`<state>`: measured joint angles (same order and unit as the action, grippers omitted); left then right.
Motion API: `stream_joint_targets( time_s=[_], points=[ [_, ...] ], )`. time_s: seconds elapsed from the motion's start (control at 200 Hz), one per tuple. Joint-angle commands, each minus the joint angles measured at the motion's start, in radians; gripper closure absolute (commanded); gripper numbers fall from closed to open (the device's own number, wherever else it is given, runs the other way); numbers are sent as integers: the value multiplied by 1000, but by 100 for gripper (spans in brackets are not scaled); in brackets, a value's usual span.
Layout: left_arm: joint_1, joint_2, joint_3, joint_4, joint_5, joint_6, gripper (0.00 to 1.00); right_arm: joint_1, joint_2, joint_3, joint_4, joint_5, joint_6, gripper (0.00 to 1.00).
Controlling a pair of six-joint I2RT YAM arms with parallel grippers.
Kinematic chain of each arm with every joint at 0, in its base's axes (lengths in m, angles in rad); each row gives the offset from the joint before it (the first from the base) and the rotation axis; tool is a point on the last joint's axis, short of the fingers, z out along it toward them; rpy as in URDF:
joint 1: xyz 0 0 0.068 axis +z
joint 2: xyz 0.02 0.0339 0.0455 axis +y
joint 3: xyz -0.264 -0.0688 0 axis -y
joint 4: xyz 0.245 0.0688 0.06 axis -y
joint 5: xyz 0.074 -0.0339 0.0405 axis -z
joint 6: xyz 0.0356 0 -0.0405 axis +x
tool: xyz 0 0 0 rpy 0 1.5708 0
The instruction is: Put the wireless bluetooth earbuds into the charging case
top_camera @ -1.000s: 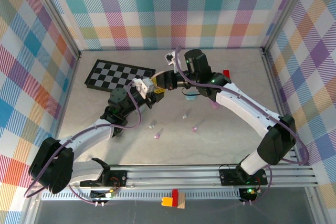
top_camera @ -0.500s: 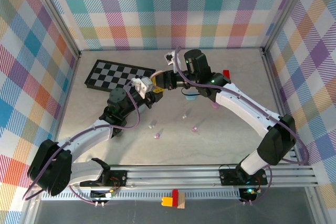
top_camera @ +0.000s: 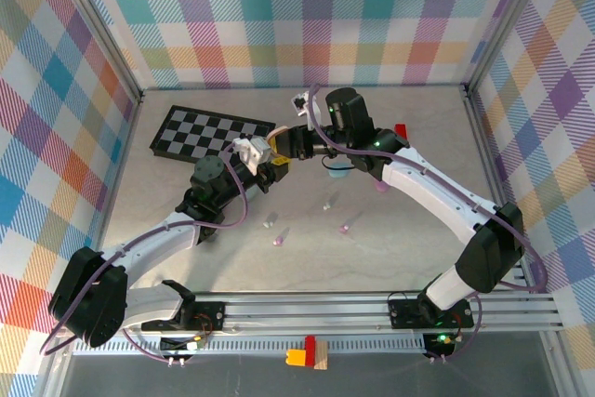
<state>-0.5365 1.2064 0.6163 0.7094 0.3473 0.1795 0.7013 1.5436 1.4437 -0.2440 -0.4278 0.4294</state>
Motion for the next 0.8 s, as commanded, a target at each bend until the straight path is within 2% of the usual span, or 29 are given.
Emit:
stream_joint_targets(
  time_s=[0.0, 0.275, 0.605, 0.695, 0.795],
  points=[
    [-11, -28, 37, 76, 31, -8, 59, -12, -37, 21, -8, 53, -31, 68],
    [-11, -27, 37, 67, 33, -8, 59, -11, -60, 26, -9, 53, -59, 63],
    [-11, -20, 37, 48, 27, -2, 59, -10, -127, -9, -27, 24, -174, 60],
    [-11, -18, 39, 42, 30, 2, 59, -5, -132, -7, -57, -28, -244, 52],
    [-11, -20, 39, 33, 30, 12, 59, 15, -144, -13, -89, -7, -345, 47]
  ],
)
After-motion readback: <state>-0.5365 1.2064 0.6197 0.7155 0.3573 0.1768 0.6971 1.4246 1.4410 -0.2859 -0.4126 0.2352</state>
